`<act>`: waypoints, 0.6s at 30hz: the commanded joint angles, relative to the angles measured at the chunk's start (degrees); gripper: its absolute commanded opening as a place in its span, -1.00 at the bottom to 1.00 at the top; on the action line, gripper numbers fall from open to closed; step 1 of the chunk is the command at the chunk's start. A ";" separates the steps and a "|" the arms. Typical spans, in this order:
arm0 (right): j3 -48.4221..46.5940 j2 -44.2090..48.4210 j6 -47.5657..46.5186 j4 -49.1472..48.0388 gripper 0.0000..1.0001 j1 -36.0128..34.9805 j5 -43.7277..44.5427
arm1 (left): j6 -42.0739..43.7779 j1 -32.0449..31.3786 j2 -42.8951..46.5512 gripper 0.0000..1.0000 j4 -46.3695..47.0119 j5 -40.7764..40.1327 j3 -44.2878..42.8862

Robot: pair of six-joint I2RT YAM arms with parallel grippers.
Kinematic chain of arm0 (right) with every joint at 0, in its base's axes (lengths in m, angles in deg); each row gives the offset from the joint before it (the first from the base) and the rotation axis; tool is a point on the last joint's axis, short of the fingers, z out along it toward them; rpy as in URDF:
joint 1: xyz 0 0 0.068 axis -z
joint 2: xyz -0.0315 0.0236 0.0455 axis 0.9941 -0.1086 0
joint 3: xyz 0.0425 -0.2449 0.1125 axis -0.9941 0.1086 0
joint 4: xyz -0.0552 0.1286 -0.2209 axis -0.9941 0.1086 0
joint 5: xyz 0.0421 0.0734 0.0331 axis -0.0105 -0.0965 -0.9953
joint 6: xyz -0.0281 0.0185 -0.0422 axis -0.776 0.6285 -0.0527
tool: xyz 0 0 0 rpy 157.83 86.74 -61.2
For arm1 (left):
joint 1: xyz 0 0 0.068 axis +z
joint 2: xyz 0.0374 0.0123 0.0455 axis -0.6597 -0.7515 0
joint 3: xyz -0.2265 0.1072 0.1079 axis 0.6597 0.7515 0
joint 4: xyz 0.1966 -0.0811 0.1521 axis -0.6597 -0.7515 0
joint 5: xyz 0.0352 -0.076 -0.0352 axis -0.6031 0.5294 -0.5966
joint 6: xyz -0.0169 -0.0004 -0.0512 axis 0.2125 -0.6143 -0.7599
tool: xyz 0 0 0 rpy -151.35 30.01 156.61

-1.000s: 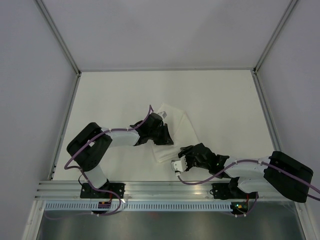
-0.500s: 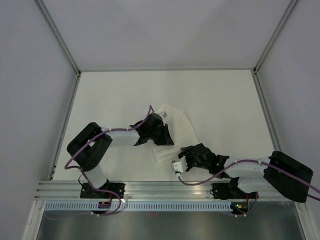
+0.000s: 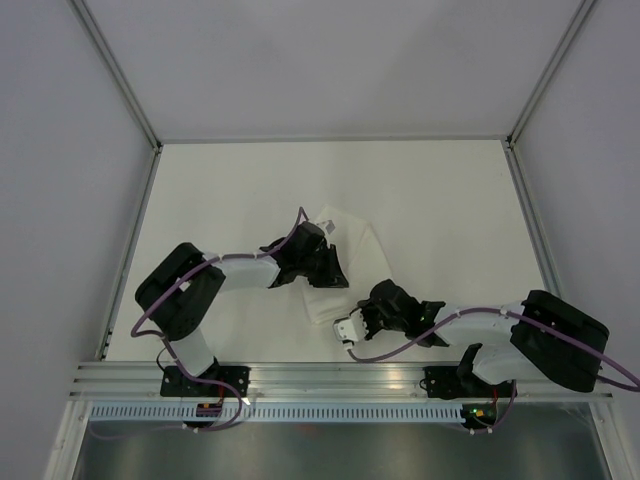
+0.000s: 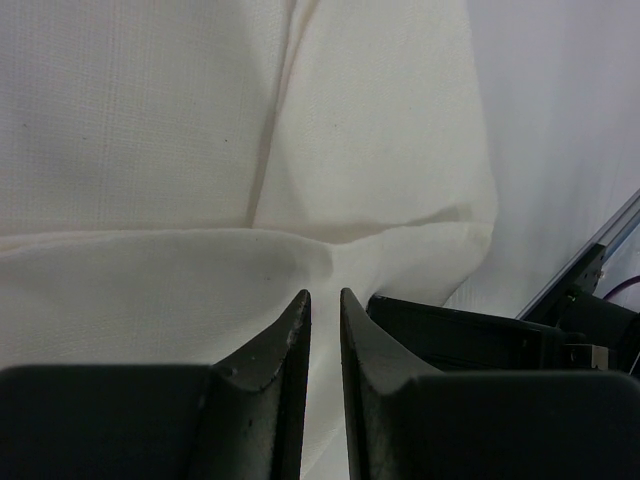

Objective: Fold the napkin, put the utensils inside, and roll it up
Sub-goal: Roll the napkin at the center of the board.

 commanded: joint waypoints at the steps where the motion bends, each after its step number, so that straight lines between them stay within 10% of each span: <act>1: -2.37 -2.43 2.22 11.72 -0.84 -0.27 -2.62 | 1.67 0.77 0.54 -0.54 -1.28 2.47 -2.00; 18: -37.41 -22.37 3.63 52.85 -0.95 9.13 -25.55 | 3.77 6.66 26.96 -0.60 -14.81 -18.34 2.30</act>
